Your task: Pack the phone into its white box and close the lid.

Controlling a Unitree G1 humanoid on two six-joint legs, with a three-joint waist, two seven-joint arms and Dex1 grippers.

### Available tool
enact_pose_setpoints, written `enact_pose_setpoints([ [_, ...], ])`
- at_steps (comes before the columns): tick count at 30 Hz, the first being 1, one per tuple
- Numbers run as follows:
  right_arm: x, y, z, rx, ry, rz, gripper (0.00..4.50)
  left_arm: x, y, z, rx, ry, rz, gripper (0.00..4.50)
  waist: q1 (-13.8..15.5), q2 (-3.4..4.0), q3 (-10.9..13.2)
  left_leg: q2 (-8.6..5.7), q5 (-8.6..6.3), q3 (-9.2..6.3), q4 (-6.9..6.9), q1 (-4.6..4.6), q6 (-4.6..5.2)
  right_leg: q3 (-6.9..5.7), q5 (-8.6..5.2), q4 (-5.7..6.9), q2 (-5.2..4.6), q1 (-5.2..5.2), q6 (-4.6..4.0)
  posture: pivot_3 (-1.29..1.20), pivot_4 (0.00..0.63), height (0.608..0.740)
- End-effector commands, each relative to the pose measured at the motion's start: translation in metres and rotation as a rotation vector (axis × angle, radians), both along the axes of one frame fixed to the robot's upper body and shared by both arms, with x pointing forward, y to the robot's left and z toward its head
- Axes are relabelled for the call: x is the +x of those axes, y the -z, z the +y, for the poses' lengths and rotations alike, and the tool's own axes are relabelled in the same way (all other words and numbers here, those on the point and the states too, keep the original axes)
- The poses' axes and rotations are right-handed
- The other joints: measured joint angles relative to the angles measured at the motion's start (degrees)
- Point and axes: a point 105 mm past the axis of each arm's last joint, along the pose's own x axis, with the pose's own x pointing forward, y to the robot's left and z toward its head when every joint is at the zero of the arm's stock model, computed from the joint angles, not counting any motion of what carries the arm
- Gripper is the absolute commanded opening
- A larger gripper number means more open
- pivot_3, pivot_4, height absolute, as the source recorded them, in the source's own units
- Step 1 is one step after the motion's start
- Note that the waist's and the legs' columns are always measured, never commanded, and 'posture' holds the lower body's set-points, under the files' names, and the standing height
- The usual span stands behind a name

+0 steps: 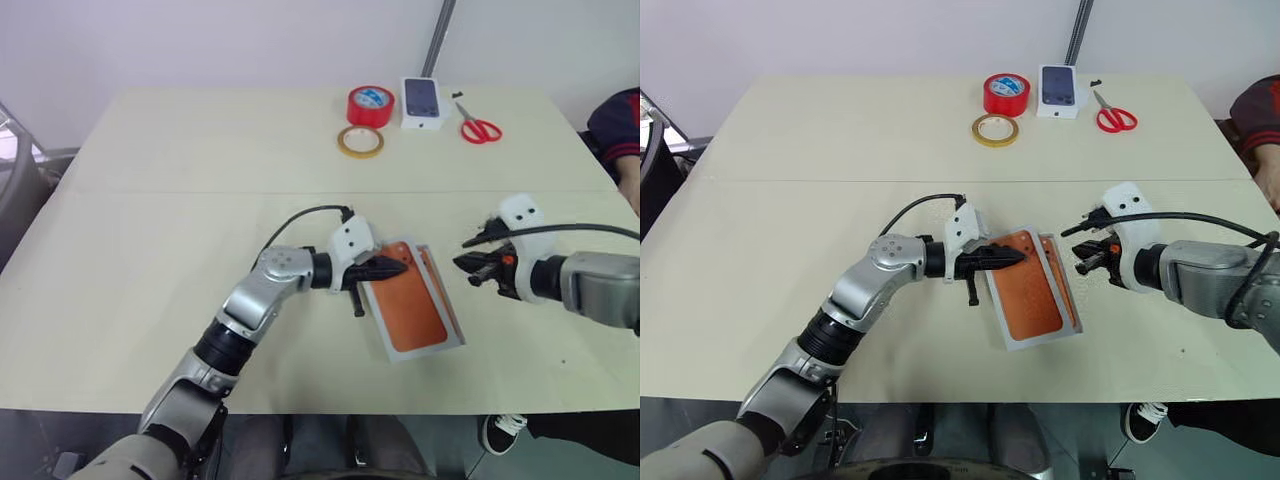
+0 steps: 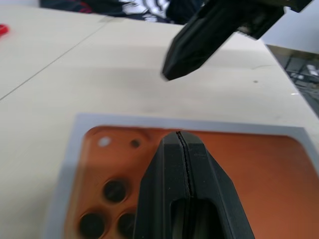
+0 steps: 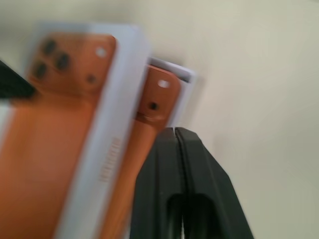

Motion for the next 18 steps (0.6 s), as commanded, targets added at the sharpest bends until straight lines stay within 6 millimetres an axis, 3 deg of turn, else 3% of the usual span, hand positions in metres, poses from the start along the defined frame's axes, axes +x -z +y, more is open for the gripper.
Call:
enact_pose_setpoints([
  [1, -0.002, -0.002, 0.000, -0.103, -0.065, -0.045, 0.05, -0.005, -0.005, 0.027, 0.028, -0.015, -0.013, 0.00, 0.01, 0.02, -0.01, 0.00, 0.00, 0.00, 0.00, 0.00, 0.00, 0.01, 0.00, 0.00, 0.00, 0.00, 0.00, 0.00, 0.150, 0.740],
  [6, -0.004, 0.005, 0.004, -0.143, -0.130, -0.041, 0.05, -0.025, 0.023, 0.047, 0.205, 0.069, 0.035, 0.00, 0.59, 0.05, 0.01, -0.04, 0.01, -0.01, 0.02, 0.00, -0.01, -0.01, 0.00, -0.01, -0.07, 0.04, 0.00, 0.00, 0.150, 0.740],
  [13, -0.007, 0.016, 0.010, -0.150, -0.174, -0.015, 0.05, -0.035, 0.039, 0.026, 0.280, 0.158, 0.069, 0.00, 1.48, 0.05, 0.01, -0.09, 0.00, 0.01, 0.07, 0.00, 0.00, 0.00, 0.00, -0.03, -0.11, 0.06, 0.00, 0.00, 0.150, 0.740],
  [18, -0.008, 0.019, 0.012, -0.147, -0.178, -0.009, 0.05, -0.028, 0.041, 0.006, 0.267, 0.159, 0.061, 0.00, 1.46, 0.05, 0.01, -0.10, 0.00, 0.01, 0.08, 0.00, 0.00, 0.00, 0.00, 0.00, -0.09, 0.06, 0.00, 0.00, 0.150, 0.740],
])
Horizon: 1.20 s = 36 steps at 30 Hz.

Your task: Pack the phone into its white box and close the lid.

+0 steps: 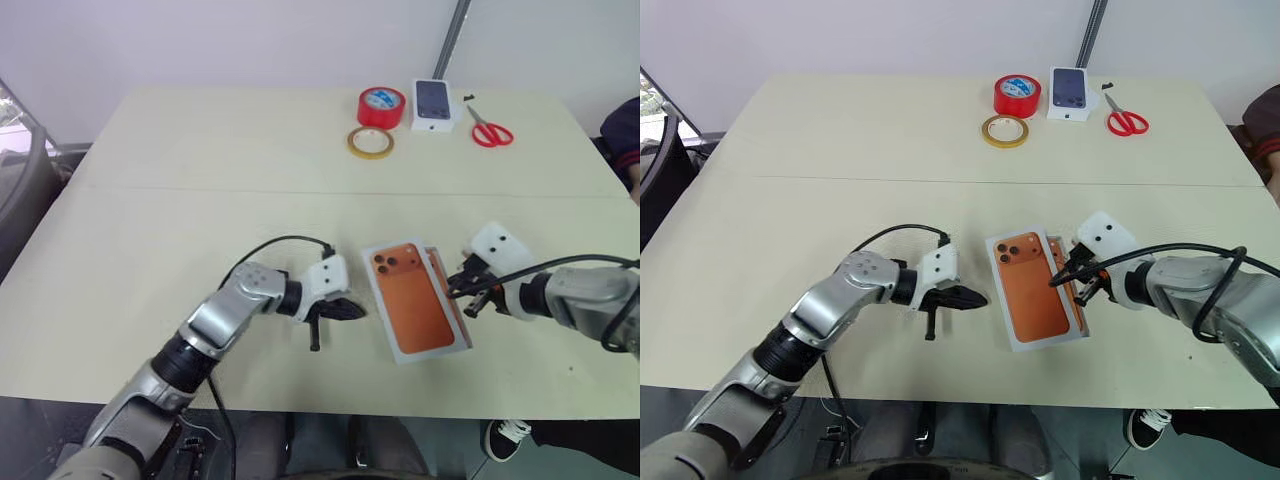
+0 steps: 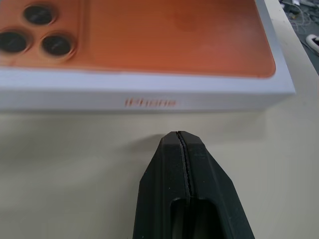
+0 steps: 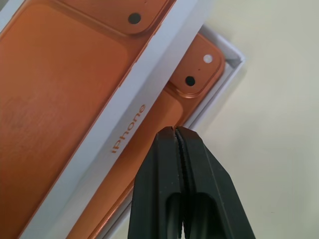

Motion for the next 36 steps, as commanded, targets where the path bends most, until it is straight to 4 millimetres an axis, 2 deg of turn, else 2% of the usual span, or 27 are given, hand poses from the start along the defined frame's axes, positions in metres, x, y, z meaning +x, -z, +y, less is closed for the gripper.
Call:
enact_pose_setpoints([
  [1, 0.000, -0.009, 0.004, -0.010, -0.022, -0.045, 0.05, 0.004, -0.008, -0.013, -0.026, 0.012, -0.039, 0.00, 0.00, 0.00, 0.00, 0.00, 0.00, 0.00, 0.00, 0.00, 0.00, -0.01, 0.00, 0.00, 0.00, 0.00, 0.00, 0.00, 0.150, 0.740],
  [8, -0.004, -0.006, 0.002, -0.010, -0.013, -0.030, 0.05, 0.005, -0.028, -0.027, -0.164, -0.008, 0.010, 0.00, -0.01, 0.00, 0.00, 0.01, 0.00, 0.00, 0.00, 0.00, 0.01, -0.01, 0.00, 0.00, 0.01, 0.00, 0.00, 0.00, 0.150, 0.740],
  [13, -0.005, -0.005, 0.000, -0.012, -0.004, -0.026, 0.05, 0.004, -0.032, -0.030, -0.196, -0.011, 0.033, 0.00, -0.02, 0.00, 0.00, 0.01, 0.00, -0.01, 0.00, 0.00, 0.00, 0.00, 0.00, 0.00, 0.01, 0.00, 0.00, 0.00, 0.150, 0.740],
  [25, -0.007, 0.006, -0.007, -0.020, 0.025, 0.001, 0.05, 0.006, -0.024, -0.031, -0.171, -0.032, 0.042, 0.00, -0.01, 0.00, 0.00, 0.00, 0.00, -0.01, 0.01, 0.00, 0.00, 0.00, 0.00, 0.01, 0.01, 0.00, 0.00, 0.00, 0.150, 0.740],
  [36, -0.009, 0.005, -0.017, -0.038, 0.060, -0.002, 0.05, 0.012, -0.016, -0.029, -0.170, -0.075, 0.054, 0.00, 0.00, 0.00, 0.00, 0.00, 0.00, -0.01, 0.02, 0.01, 0.00, -0.01, 0.00, 0.01, 0.02, 0.01, 0.00, 0.00, 0.150, 0.740],
])
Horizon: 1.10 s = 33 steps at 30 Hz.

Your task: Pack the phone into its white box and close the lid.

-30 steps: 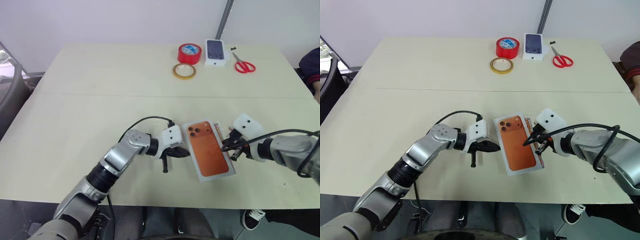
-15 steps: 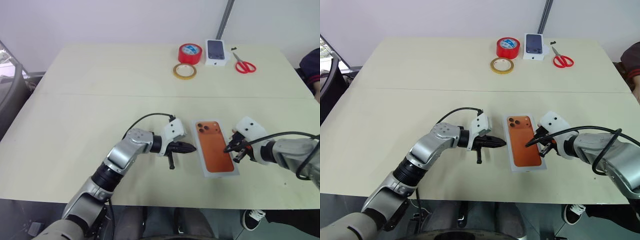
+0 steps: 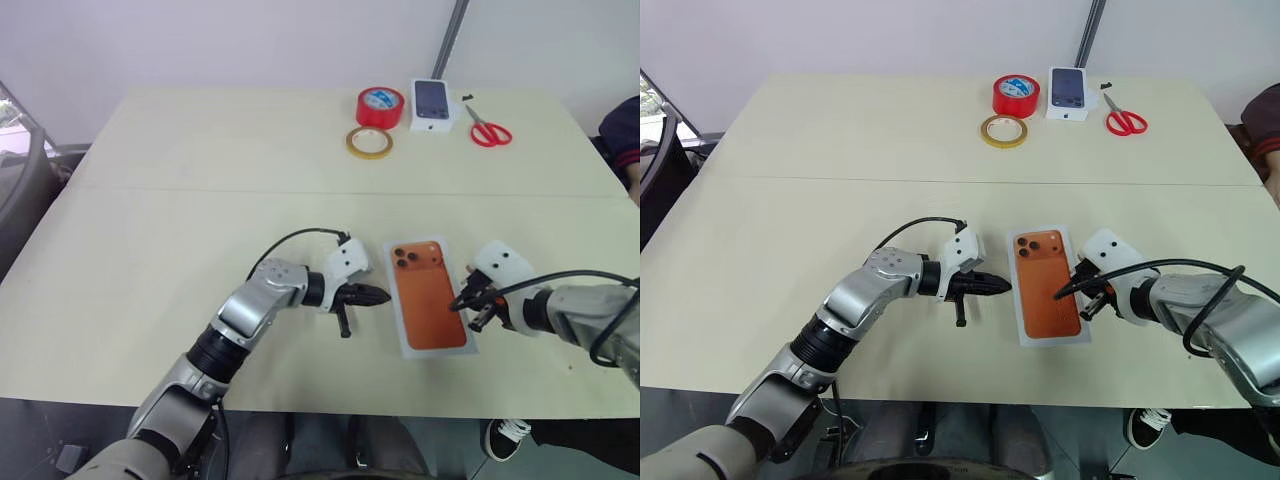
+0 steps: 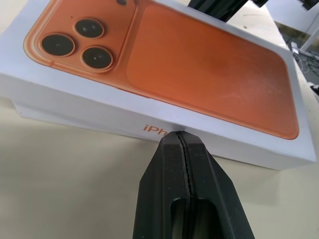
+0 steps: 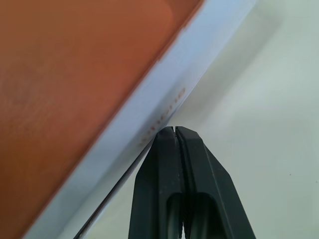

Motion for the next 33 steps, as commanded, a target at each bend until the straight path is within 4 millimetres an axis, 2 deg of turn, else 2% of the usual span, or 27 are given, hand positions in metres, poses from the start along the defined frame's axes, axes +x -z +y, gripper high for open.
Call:
enact_pose_setpoints([
  [1, 0.003, -0.014, -0.004, -0.014, 0.008, -0.060, 0.05, 0.002, -0.010, -0.003, -0.043, -0.008, -0.026, 0.00, 0.00, 0.00, 0.00, 0.00, 0.00, 0.00, 0.00, 0.00, 0.00, 0.00, 0.00, 0.00, 0.00, 0.00, 0.00, 0.00, 0.150, 0.740],
  [5, 0.003, -0.016, -0.008, -0.021, 0.019, -0.069, 0.05, 0.003, -0.016, -0.004, -0.078, -0.014, -0.013, 0.00, 0.02, 0.00, 0.00, 0.00, 0.00, 0.00, 0.00, 0.00, 0.00, 0.00, 0.00, 0.00, 0.00, 0.00, 0.00, 0.00, 0.150, 0.740],
  [15, 0.005, -0.020, -0.003, -0.012, 0.001, -0.084, 0.05, -0.002, -0.022, -0.014, -0.111, 0.013, -0.007, 0.00, 0.02, 0.00, 0.00, -0.01, 0.00, 0.00, 0.01, 0.00, 0.00, 0.00, 0.00, 0.01, 0.00, 0.00, 0.00, 0.00, 0.150, 0.740],
  [23, 0.006, -0.023, -0.009, -0.029, 0.017, -0.101, 0.05, 0.005, -0.020, -0.007, -0.107, -0.037, -0.004, 0.00, 0.03, 0.00, 0.00, -0.02, 0.00, 0.00, 0.01, 0.00, 0.00, 0.00, 0.00, 0.01, -0.01, 0.01, 0.00, 0.00, 0.150, 0.740],
  [26, 0.007, -0.036, -0.016, -0.043, 0.012, -0.144, 0.05, 0.017, -0.035, 0.002, -0.190, -0.103, 0.036, 0.00, 0.02, 0.00, 0.00, -0.02, 0.00, 0.00, 0.01, 0.00, 0.00, 0.00, 0.00, 0.01, -0.01, 0.01, 0.00, 0.00, 0.150, 0.740],
  [29, -0.001, -0.048, -0.014, -0.024, -0.040, -0.159, 0.05, 0.026, -0.053, 0.007, -0.256, -0.142, 0.032, 0.00, 0.05, 0.00, 0.00, -0.01, 0.00, 0.00, 0.01, 0.00, 0.00, -0.01, 0.00, 0.02, 0.00, 0.01, 0.00, 0.00, 0.150, 0.740],
  [33, -0.017, -0.044, -0.006, 0.011, -0.118, -0.114, 0.05, 0.031, -0.061, -0.003, -0.252, -0.135, -0.025, 0.00, 0.22, -0.01, 0.00, -0.04, 0.00, -0.01, 0.02, 0.00, 0.00, -0.02, 0.00, 0.01, -0.01, 0.05, 0.01, 0.00, 0.150, 0.740],
])
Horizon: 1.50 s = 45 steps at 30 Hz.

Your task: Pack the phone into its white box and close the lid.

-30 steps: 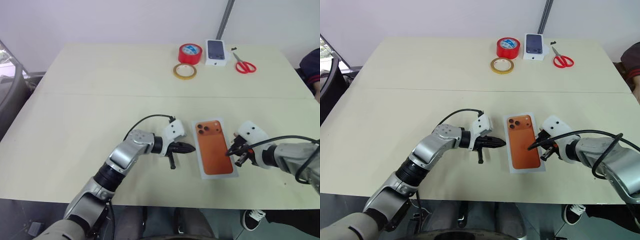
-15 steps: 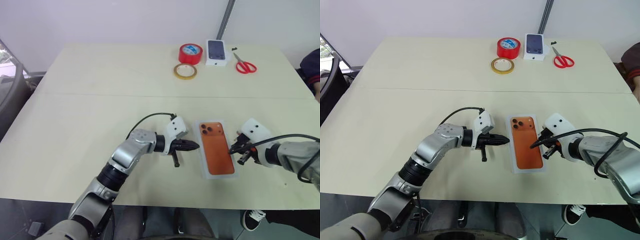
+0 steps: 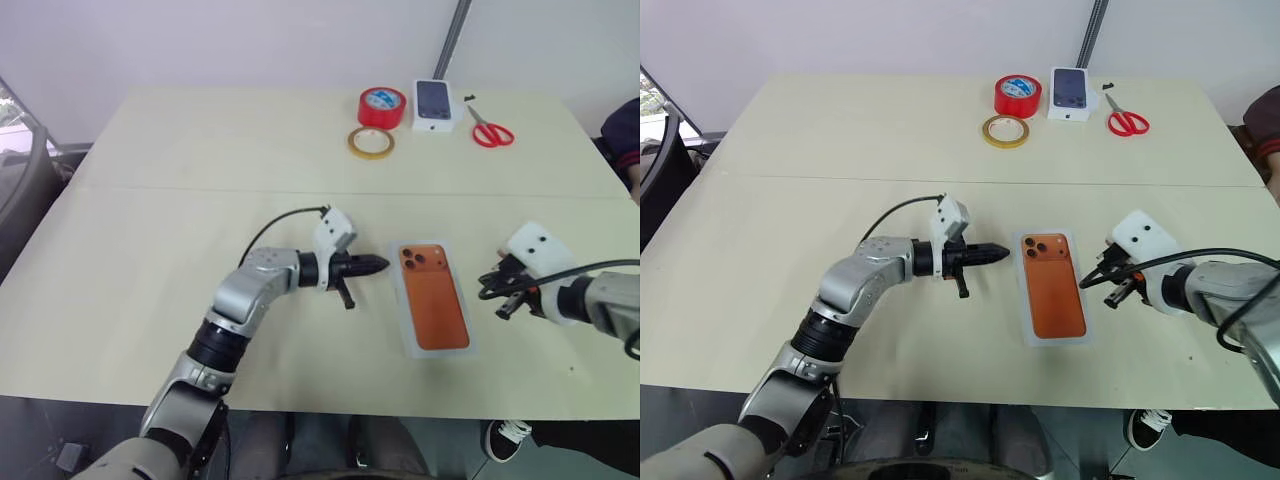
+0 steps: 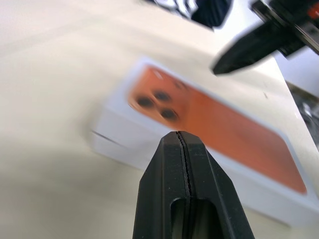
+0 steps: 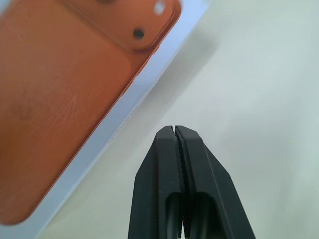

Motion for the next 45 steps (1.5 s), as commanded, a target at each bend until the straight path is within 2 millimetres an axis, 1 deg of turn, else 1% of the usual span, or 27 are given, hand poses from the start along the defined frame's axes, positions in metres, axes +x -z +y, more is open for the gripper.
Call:
enact_pose_setpoints([
  [1, -0.012, -0.006, 0.011, 0.001, -0.092, -0.003, 0.05, 0.002, -0.014, -0.015, -0.023, 0.022, -0.063, 0.00, 0.02, -0.01, 0.00, -0.01, 0.00, 0.00, 0.01, 0.00, 0.00, 0.00, 0.00, 0.00, 0.00, 0.01, 0.00, 0.00, 0.150, 0.740],
  [4, -0.022, 0.002, 0.024, 0.027, -0.150, 0.026, 0.05, 0.008, -0.008, -0.027, 0.028, 0.019, -0.087, 0.00, -0.06, -0.01, 0.00, -0.03, 0.00, 0.00, 0.03, 0.01, 0.00, 0.00, 0.00, 0.00, 0.01, 0.01, 0.01, 0.00, 0.150, 0.740],
  [7, -0.024, 0.012, 0.032, 0.053, -0.141, 0.046, 0.05, 0.019, 0.014, -0.035, 0.151, -0.017, -0.111, 0.00, -0.18, -0.02, 0.00, -0.02, 0.00, -0.01, 0.02, 0.05, 0.00, 0.01, 0.00, 0.00, 0.05, 0.02, 0.01, 0.00, 0.150, 0.740],
  [11, -0.024, 0.027, 0.033, 0.054, -0.095, 0.083, 0.05, 0.024, 0.036, -0.038, 0.251, -0.028, -0.123, 0.00, -0.05, -0.03, -0.02, -0.01, 0.00, -0.01, 0.02, 0.07, 0.00, 0.02, 0.00, 0.01, 0.05, 0.04, 0.01, 0.00, 0.150, 0.740],
  [16, -0.025, 0.038, 0.034, 0.048, -0.064, 0.116, 0.05, 0.023, 0.048, -0.034, 0.290, -0.029, -0.113, 0.00, -0.10, -0.25, -0.23, -0.01, 0.00, -0.03, 0.03, 0.22, 0.00, 0.02, 0.00, 0.00, 0.03, 0.21, 0.01, 0.00, 0.150, 0.740],
  [18, -0.026, 0.041, 0.034, 0.035, -0.063, 0.123, 0.05, 0.023, 0.049, -0.032, 0.286, -0.037, -0.110, 0.00, -0.11, -0.34, -0.36, -0.01, 0.00, -0.03, 0.03, 0.23, 0.00, 0.01, 0.00, 0.00, 0.03, 0.22, 0.01, 0.00, 0.150, 0.740],
  [20, -0.025, 0.041, 0.034, 0.035, -0.063, 0.114, 0.05, 0.024, 0.044, -0.031, 0.249, -0.050, -0.107, 0.00, -0.11, -0.40, -0.42, 0.00, 0.00, -0.04, 0.02, 0.24, 0.01, 0.01, 0.00, -0.01, 0.04, 0.24, 0.01, 0.00, 0.150, 0.740],
  [22, -0.021, 0.032, 0.034, 0.056, -0.064, 0.068, 0.05, 0.025, 0.030, -0.028, 0.174, -0.062, -0.099, 0.00, -0.18, -0.40, -0.42, 0.01, 0.00, -0.04, 0.02, 0.24, 0.00, 0.01, 0.00, -0.01, 0.04, 0.24, 0.01, 0.00, 0.150, 0.740],
  [24, -0.015, 0.021, 0.031, 0.086, -0.046, 0.025, 0.05, 0.025, 0.018, -0.021, 0.118, -0.066, -0.102, 0.00, -0.25, -0.40, -0.42, 0.03, 0.00, -0.04, 0.02, 0.23, 0.00, 0.01, 0.00, -0.01, 0.05, 0.22, 0.01, 0.00, 0.150, 0.740],
  [26, -0.011, 0.011, 0.022, 0.101, -0.009, -0.002, 0.05, 0.020, 0.010, -0.008, 0.099, -0.038, -0.108, 0.00, -0.40, -0.33, -0.39, 0.03, 0.00, -0.04, 0.01, 0.21, 0.00, 0.02, 0.00, 0.01, 0.05, 0.17, 0.01, 0.00, 0.150, 0.740],
  [28, -0.009, 0.007, 0.012, 0.086, 0.025, -0.007, 0.05, 0.009, 0.010, 0.004, 0.121, 0.025, -0.118, 0.00, -0.49, -0.28, -0.37, 0.04, 0.00, -0.02, -0.01, 0.17, -0.01, 0.03, 0.00, 0.03, 0.05, 0.10, 0.01, 0.00, 0.150, 0.740],
  [30, -0.010, 0.011, 0.003, 0.054, 0.046, 0.011, 0.05, -0.006, 0.016, 0.014, 0.176, 0.112, -0.123, 0.00, -0.38, -0.25, -0.35, 0.04, 0.00, -0.02, -0.06, 0.16, -0.01, 0.02, -0.01, 0.02, 0.05, 0.08, 0.00, 0.00, 0.150, 0.740],
  [33, -0.010, 0.020, -0.005, 0.027, 0.072, 0.046, 0.05, -0.022, 0.029, 0.019, 0.244, 0.197, -0.108, 0.00, 0.06, -0.25, -0.35, 0.03, 0.01, -0.02, -0.05, 0.13, -0.02, 0.01, -0.01, -0.01, 0.03, 0.08, 0.00, 0.00, 0.150, 0.740],
  [35, -0.009, 0.027, -0.006, 0.024, 0.077, 0.065, 0.05, -0.028, 0.037, 0.015, 0.276, 0.235, -0.105, 0.00, 0.14, -0.25, -0.35, -0.06, 0.00, -0.02, -0.01, 0.12, -0.01, 0.01, -0.01, -0.01, -0.06, 0.12, 0.00, 0.00, 0.150, 0.740],
  [37, -0.009, 0.032, -0.003, 0.030, 0.074, 0.083, 0.05, -0.035, 0.042, 0.006, 0.284, 0.270, -0.099, 0.00, 0.04, -0.25, -0.35, -0.08, 0.00, -0.02, 0.04, 0.11, 0.00, 0.01, -0.01, -0.02, -0.08, 0.15, 0.00, 0.00, 0.150, 0.740],
  [40, -0.012, 0.042, 0.004, 0.043, 0.047, 0.120, 0.05, -0.044, 0.048, -0.012, 0.289, 0.321, -0.085, 0.00, -0.12, -0.24, -0.35, -0.05, -0.01, -0.02, 0.02, 0.10, 0.01, 0.02, -0.01, -0.01, -0.03, 0.10, 0.00, 0.00, 0.150, 0.740],
  [43, -0.013, 0.045, 0.008, 0.053, 0.028, 0.131, 0.05, -0.048, 0.053, -0.023, 0.300, 0.342, -0.090, 0.00, -0.16, -0.25, -0.35, -0.03, -0.01, -0.03, 0.00, 0.10, 0.02, 0.02, -0.01, -0.01, 0.01, 0.09, 0.00, 0.00, 0.150, 0.740],
  [45, -0.016, 0.041, 0.016, 0.083, -0.008, 0.129, 0.05, -0.048, 0.049, -0.031, 0.268, 0.337, -0.083, 0.00, -0.25, -0.24, -0.36, -0.03, -0.01, -0.02, 0.00, 0.10, 0.02, 0.04, -0.01, 0.00, 0.01, 0.09, 0.00, 0.00, 0.150, 0.740],
])
